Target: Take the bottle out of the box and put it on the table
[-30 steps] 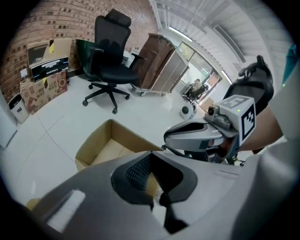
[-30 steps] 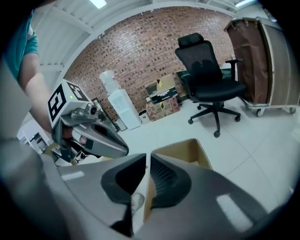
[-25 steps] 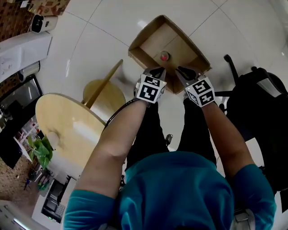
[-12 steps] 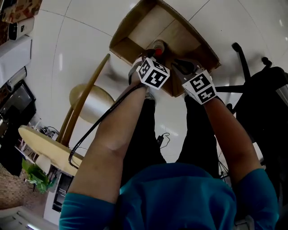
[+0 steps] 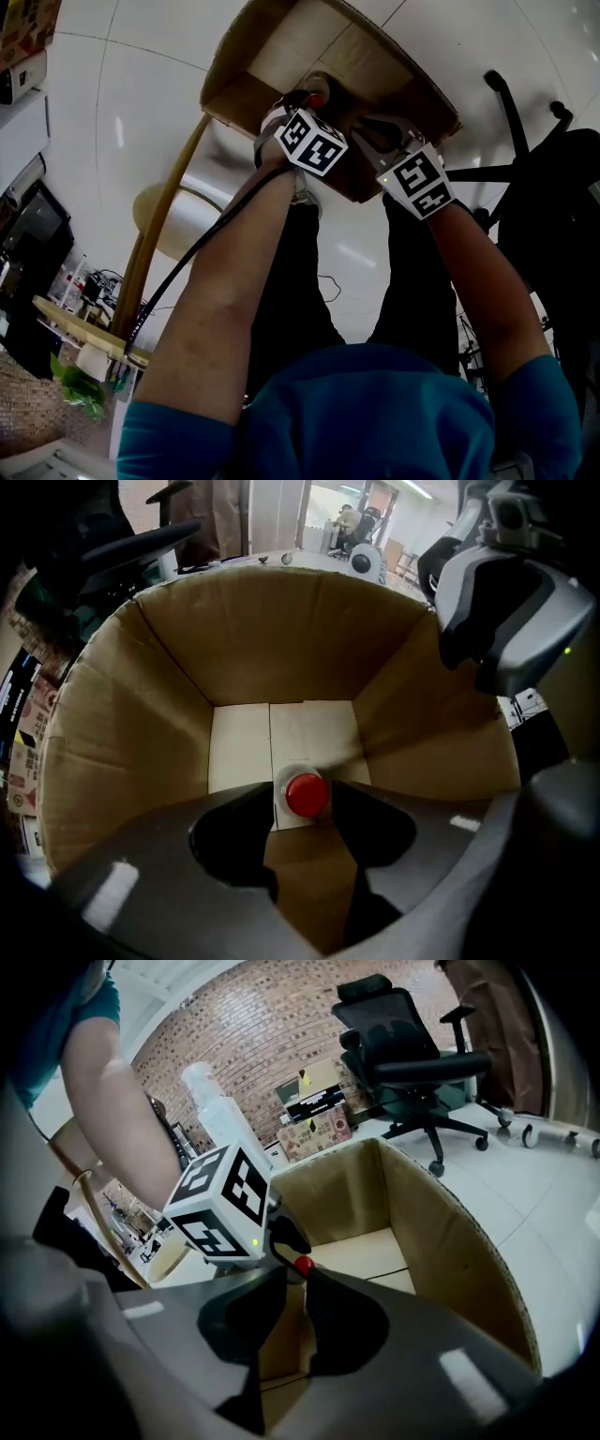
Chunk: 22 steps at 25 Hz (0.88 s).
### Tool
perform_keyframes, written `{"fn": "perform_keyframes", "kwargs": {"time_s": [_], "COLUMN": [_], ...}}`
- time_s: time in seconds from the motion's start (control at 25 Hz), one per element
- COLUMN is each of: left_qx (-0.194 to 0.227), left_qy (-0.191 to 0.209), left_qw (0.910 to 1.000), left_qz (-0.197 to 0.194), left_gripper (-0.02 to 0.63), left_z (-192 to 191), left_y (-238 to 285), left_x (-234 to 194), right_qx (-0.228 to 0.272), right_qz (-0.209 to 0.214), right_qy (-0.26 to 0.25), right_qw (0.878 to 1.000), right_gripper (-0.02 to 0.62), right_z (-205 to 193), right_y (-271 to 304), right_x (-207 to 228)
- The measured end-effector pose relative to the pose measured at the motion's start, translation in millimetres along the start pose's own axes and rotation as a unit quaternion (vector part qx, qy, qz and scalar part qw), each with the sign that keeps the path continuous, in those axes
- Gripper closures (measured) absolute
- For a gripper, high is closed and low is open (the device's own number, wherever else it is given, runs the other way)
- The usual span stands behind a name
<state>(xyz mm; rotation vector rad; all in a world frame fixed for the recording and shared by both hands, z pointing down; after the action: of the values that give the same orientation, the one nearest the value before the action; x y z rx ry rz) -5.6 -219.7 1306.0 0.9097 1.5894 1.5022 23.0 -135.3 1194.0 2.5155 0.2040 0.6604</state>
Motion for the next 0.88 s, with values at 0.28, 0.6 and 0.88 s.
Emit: {"fn": "perform_keyframes", "kwargs": {"time_s": [0.28,0.6,0.88], "left_qx": [-0.016,-0.015,-0.022], "left_qy": [-0.008,-0.004,-0.008], "left_qw": [0.9998,0.9998,0.9992], "left_qz": [-0.008,0.015,0.032], "left_gripper": [0.407,0.451,0.453], "left_z": [-3.7,-1.5,8.4], "left_y": [17.8,16.8,-11.1], "left_x": [5.9,-4.5,-10.4], "right_qx": [-0.004,-0.008,-0.011], "right_qz": [0.008,0.006,0.006], "right_qy": [-0.006,-0.008,-0.014], "right_qw": [1.0,1.0,1.0], "right_gripper": [0.528,0.528,0.528], "right_z": [-11.1,-13.2,5.0], "right_y": [3.5,1.6,-12.5], "right_x": [-3.5,-7.9,-12.4]}}
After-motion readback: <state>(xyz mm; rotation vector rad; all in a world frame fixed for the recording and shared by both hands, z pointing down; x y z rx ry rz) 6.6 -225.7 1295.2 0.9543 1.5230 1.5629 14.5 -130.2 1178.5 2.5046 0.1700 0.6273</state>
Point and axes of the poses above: the fingertips, and each gripper's own axes: y forward along the fingers, x to its right, z out of its top, the point moved 2 cm from there along -y, backward along the fingers, and after that the axes turned 10 degrees about -y, right-handed, at the moved point
